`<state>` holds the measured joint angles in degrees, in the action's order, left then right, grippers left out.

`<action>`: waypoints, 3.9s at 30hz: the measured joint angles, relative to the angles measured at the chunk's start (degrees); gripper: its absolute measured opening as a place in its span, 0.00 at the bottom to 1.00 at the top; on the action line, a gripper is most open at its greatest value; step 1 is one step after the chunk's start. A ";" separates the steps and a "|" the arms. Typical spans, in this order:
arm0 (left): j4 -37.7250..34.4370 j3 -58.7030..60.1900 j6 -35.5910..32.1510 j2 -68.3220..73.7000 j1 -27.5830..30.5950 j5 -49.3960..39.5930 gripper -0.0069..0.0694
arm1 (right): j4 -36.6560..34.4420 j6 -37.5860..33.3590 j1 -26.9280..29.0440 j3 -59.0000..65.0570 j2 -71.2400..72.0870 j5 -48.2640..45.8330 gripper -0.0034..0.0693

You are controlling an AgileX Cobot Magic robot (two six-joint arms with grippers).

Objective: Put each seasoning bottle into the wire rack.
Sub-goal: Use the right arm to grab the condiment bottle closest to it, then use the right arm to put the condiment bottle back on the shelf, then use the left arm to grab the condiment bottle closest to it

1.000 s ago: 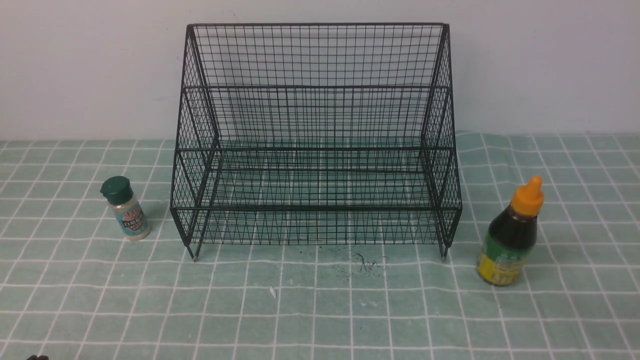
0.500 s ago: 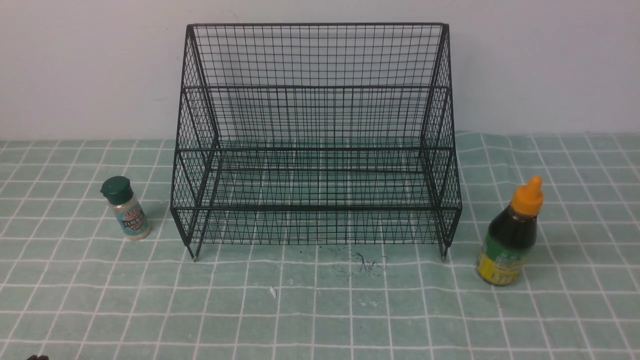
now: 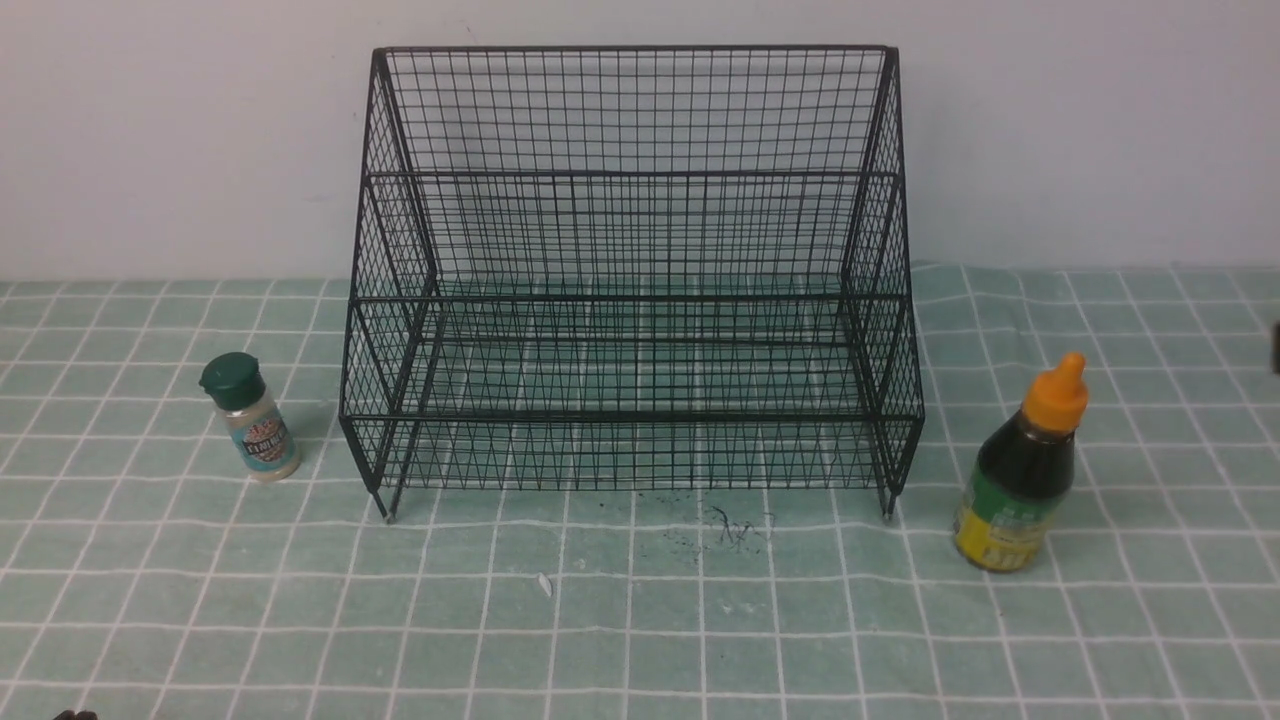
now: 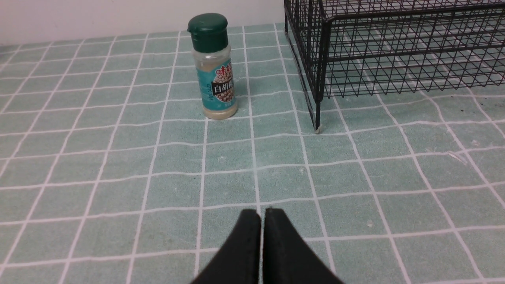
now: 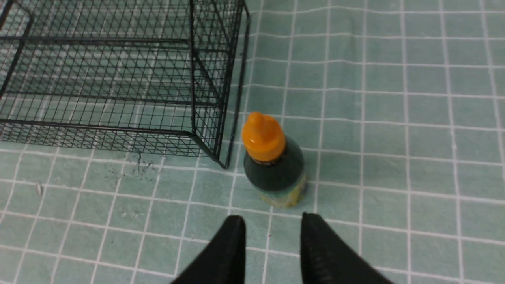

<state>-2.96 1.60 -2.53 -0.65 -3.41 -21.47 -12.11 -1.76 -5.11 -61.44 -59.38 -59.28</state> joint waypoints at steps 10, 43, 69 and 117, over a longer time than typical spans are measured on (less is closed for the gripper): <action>0.00 0.00 0.00 0.00 0.00 0.00 0.08 | -5.29 -6.84 -0.67 -3.95 -20.62 6.27 0.89; 0.00 0.00 0.00 0.00 0.00 -0.02 0.08 | -6.35 -10.70 -14.28 -26.60 -23.10 -10.00 0.46; 0.00 0.00 0.00 0.00 0.00 -0.02 0.08 | -2.51 -12.18 -15.02 -41.44 -50.78 -9.20 0.46; 0.00 0.00 0.00 0.00 0.00 -0.08 0.08 | 15.43 22.11 -19.00 45.08 60.10 41.21 0.03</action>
<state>-2.96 1.60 -2.53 -0.65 -3.41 -21.55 3.31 20.35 -24.11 -16.37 0.72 -18.07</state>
